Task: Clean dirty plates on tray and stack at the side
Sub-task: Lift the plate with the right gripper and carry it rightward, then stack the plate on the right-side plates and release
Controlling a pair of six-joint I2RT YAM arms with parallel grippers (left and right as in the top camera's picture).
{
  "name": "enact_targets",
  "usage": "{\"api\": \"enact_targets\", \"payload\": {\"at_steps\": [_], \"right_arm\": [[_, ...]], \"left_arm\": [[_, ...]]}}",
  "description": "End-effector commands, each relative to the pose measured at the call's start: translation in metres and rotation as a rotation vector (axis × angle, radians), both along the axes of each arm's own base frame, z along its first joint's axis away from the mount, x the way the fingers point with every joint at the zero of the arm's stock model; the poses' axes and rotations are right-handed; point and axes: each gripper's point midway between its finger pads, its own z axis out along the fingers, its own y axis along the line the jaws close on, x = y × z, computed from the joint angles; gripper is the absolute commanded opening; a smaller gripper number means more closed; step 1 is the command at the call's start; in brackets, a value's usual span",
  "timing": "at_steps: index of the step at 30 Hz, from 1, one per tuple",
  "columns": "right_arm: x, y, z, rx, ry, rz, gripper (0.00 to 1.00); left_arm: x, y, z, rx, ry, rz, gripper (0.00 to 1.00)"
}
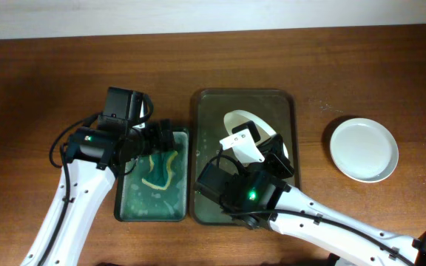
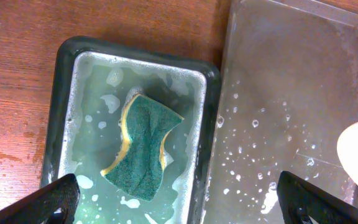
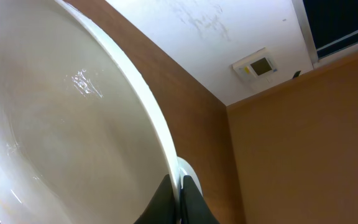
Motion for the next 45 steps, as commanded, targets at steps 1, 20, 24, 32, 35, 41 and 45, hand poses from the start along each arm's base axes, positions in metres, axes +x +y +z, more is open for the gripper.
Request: {"api": "enact_targets", "payload": {"at_steps": [1,20,24,32,35,41,45], "right_arm": [[0.000,-0.002,0.014,0.012,-0.055,-0.005,0.04],[0.061,-0.211,-0.080,1.360,0.349,-0.511,0.04],[0.015,-0.310,-0.115,1.464,0.248,-0.857,0.04],[-0.006,-0.327,-0.169,1.519,0.336,-1.022,0.61],[0.017,-0.287,-0.119,1.622,0.329,-0.713,0.71],[-0.014,-0.142,0.022,1.366,0.286,-0.054,0.98],[-0.069,-0.068,0.078,1.241,0.231,0.325,0.98]], "left_arm": [[0.001,0.000,0.003,-0.010,-0.008,-0.003,0.99],[0.001,0.000,0.003,-0.010,-0.007,-0.003,0.99],[0.001,0.000,0.003,-0.010,-0.008,-0.003,0.99],[0.001,0.000,0.003,-0.010,-0.007,-0.003,0.99],[0.001,0.000,0.003,-0.010,-0.007,-0.003,0.99],[0.001,0.000,0.003,-0.010,-0.007,-0.003,0.99],[0.001,0.000,0.003,-0.010,-0.007,-0.003,0.99]]}}
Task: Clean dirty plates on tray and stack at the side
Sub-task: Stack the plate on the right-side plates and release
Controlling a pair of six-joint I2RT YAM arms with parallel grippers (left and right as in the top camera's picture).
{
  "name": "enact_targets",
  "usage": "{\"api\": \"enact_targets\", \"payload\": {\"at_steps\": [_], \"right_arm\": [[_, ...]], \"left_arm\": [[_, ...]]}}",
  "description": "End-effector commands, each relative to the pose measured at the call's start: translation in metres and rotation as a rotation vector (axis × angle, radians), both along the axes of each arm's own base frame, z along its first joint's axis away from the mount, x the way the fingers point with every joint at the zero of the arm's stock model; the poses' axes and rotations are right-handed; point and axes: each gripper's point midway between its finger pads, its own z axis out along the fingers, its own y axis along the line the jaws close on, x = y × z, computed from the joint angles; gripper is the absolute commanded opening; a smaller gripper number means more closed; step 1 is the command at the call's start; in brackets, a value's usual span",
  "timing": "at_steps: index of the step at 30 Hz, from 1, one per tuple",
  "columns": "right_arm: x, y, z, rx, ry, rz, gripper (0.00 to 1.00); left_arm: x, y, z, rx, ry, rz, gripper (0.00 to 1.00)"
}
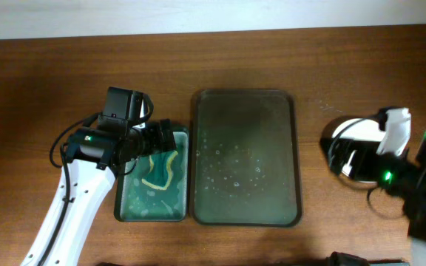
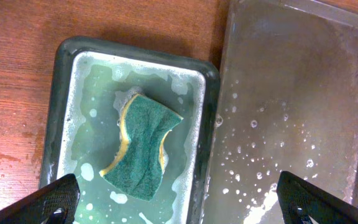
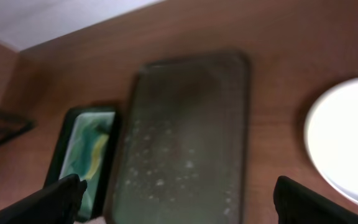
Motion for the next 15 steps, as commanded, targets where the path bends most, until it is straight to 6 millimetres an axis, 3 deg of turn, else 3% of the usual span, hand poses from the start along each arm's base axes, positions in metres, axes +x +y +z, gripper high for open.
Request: {"api": "enact_targets", "payload": {"at_steps": [1,2,4,6,9,11,15], "right_arm": [[-0.035,0.036,0.026,-0.026,-0.140,0.151,0.98],[-0.047,0.041,0.033,-0.032,-0.183,0.174,0.98],[-0.052,0.036,0.037,-0.066,-0.214,0.142,0.98],[-0.050,0.017,0.038,-0.166,-0.244,0.057,0.98],[-0.032,0.007,0.048,-0.363,-0.403,0.088,0.99],[-0.028,0.001,0.032,-0.412,-0.432,0.061,0.98],[-0.039,0.008,-0.039,-0.420,-0.499,0.078,0.98]], "left_arm": [[0.001,0.000,0.003,-0.006,-0.008,-0.002,0.99],[0.001,0.000,0.003,-0.006,-0.008,-0.002,0.99],[0.001,0.000,0.003,-0.006,-0.008,-0.002,0.99],[0.001,0.000,0.003,-0.006,-0.009,-0.002,0.99],[0.001,0.000,0.003,-0.006,-0.008,-0.002,0.99],[0.001,0.000,0.003,-0.006,-0.008,-0.002,1.00],[0.001,0.000,0.003,-0.006,-0.008,-0.002,0.99]]}}
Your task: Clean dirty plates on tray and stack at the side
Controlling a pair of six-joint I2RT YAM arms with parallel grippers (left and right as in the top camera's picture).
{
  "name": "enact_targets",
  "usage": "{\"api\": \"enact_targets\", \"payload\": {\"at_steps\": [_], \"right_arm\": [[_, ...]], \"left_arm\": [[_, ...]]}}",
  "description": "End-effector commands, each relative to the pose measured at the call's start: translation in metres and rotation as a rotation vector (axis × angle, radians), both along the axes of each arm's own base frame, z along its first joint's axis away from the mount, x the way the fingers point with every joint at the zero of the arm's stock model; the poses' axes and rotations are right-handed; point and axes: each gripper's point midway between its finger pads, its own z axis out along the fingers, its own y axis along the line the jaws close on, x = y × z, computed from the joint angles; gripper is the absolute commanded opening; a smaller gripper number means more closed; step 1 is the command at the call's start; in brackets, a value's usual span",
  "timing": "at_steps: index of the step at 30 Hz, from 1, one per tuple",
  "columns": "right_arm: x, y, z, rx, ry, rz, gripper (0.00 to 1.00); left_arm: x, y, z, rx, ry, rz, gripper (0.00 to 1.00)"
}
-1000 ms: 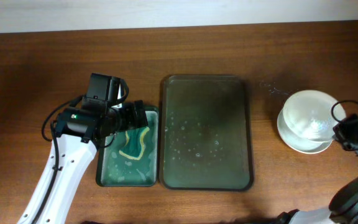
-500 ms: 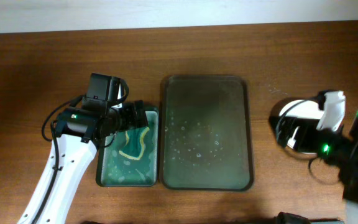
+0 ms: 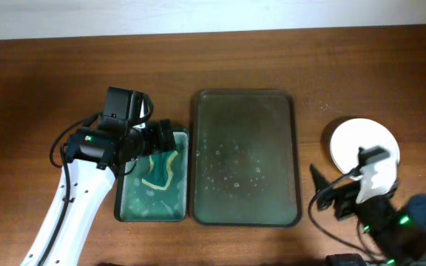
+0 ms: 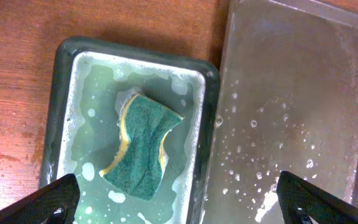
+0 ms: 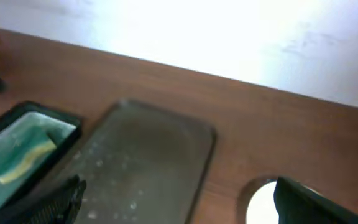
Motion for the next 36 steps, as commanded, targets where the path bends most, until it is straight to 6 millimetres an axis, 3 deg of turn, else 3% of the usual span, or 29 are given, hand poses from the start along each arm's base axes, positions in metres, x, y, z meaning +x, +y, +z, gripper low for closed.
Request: {"api": "enact_targets", "payload": {"at_steps": [1,3,6,11,17,29,30,32,36], "right_arm": [[-0.007,-0.003,-0.052,-0.033,-0.086,-0.011,0.98],[-0.009,-0.003,-0.073,-0.029,-0.155,-0.013,0.98],[0.011,-0.002,-0.103,-0.019,-0.156,-0.020,0.98],[0.037,-0.002,-0.114,-0.007,-0.343,-0.030,0.98],[0.039,-0.002,-0.131,-0.011,-0.299,-0.030,0.98],[0.039,-0.002,-0.131,-0.011,-0.299,-0.030,0.98],[0.039,-0.002,-0.131,-0.011,-0.299,-0.030,0.98],[0.039,-0.002,-0.131,-0.011,-0.299,-0.030,0.98],[0.039,-0.002,-0.131,-0.011,-0.299,-0.030,0.98]], "left_arm": [[0.001,0.000,0.003,-0.006,-0.008,-0.001,0.99],[0.001,0.000,0.003,-0.005,-0.007,-0.001,0.99],[0.001,0.000,0.003,-0.006,-0.008,-0.001,0.99],[0.001,0.000,0.003,-0.006,-0.008,-0.001,0.99],[0.001,0.000,0.003,-0.005,-0.008,-0.001,0.99],[0.000,0.001,0.003,-0.005,-0.008,-0.001,0.99],[0.000,0.008,0.004,0.038,-0.031,0.008,0.99],[-0.014,0.032,0.012,0.146,-0.114,0.064,0.99],[-0.032,0.044,0.026,0.054,-0.460,0.119,1.00]]}}
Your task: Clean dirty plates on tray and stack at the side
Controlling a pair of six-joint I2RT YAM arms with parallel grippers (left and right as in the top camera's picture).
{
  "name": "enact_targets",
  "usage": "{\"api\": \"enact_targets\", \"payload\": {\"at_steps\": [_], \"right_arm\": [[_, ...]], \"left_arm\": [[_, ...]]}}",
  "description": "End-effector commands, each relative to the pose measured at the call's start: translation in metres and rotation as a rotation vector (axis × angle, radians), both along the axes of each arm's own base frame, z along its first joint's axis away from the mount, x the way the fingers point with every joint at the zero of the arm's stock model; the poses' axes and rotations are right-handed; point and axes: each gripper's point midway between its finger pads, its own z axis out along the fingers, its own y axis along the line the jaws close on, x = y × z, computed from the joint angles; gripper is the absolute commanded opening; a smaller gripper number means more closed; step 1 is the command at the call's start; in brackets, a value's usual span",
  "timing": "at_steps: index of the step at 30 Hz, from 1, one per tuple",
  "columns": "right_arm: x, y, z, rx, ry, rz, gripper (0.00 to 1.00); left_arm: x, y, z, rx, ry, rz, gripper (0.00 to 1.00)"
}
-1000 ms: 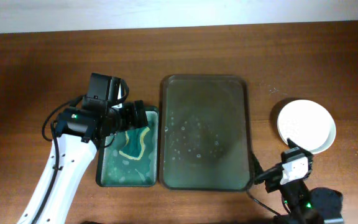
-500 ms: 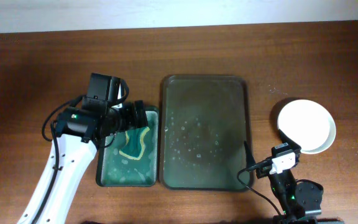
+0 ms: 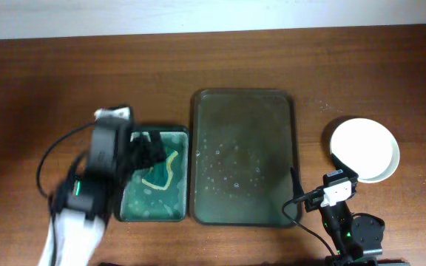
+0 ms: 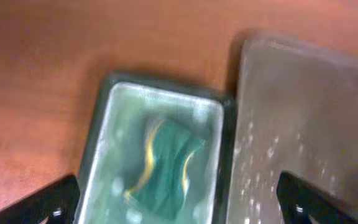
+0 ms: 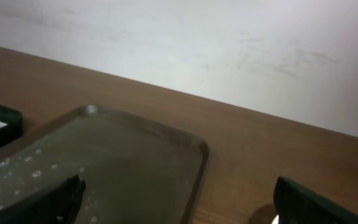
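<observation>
The wet grey tray (image 3: 242,159) lies mid-table with only water drops on it; its far corner shows in the right wrist view (image 5: 135,155). White plates (image 3: 364,150) sit stacked on the wood at the right. A green basin (image 3: 151,185) of soapy water holds a green-yellow sponge (image 4: 166,165). My left gripper (image 4: 179,202) hangs open above the basin, blurred. My right gripper (image 5: 179,199) stands open and low at the tray's near right corner, holding nothing.
The left arm (image 3: 98,174) is over the table's near left, beside the basin. The right arm's base (image 3: 346,225) sits at the near edge, below the plates. A white wall (image 5: 197,43) rises behind the table's far edge.
My left arm has pulled back toward the near left, so the basin looks smaller and blurred. My right arm has drawn lower and closer to the near edge. Both grippers stay open.
At first my right gripper was shut on a white plate held over the tray, with one plate at the right. Then the tray was bare, the plate lay on the other one, and the gripper was open. The right arm then drew back; now the left has too.
</observation>
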Motion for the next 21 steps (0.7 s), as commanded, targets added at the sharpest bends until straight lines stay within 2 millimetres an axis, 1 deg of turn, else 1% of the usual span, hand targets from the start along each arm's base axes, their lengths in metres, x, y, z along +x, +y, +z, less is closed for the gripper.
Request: {"api": "enact_targets", "payload": {"at_steps": [1,3,5,8,9,11,12,14,16,21], "right_arm": [[0.000,0.000,-0.003,0.003,0.006,-0.003,0.98],[0.000,0.000,-0.003,0.003,0.006,-0.003,0.98],[0.000,0.000,-0.003,0.003,0.006,-0.003,0.98],[0.000,0.000,-0.003,0.003,0.006,-0.003,0.98],[0.000,0.000,-0.003,0.003,0.006,-0.003,0.98],[0.000,0.000,-0.003,0.003,0.006,-0.003,0.98],[0.000,0.000,-0.003,0.003,0.006,-0.003,0.98],[0.000,0.000,-0.003,0.003,0.006,-0.003,0.98],[0.000,0.000,-0.003,0.003,0.006,-0.003,0.98],[0.000,0.000,-0.003,0.003,0.006,-0.003,0.98]], "left_arm": [[-0.023,0.020,0.004,-0.021,-0.221,0.042,0.99],[-0.034,0.037,0.008,-0.050,-0.383,0.099,0.99],[-0.043,0.054,0.018,-0.074,-0.568,0.158,0.99],[-0.053,0.058,0.025,-0.105,-0.740,0.163,0.99],[-0.057,0.058,0.025,-0.121,-0.825,0.160,0.99],[-0.061,0.058,0.016,-0.134,-0.904,0.159,0.99],[-0.061,0.058,0.008,-0.137,-0.919,0.158,0.99],[-0.058,0.056,-0.023,-0.129,-0.809,0.157,0.99],[-0.058,0.055,-0.043,-0.113,-0.728,0.149,0.99],[-0.058,0.054,-0.043,-0.113,-0.728,0.141,0.99]]}}
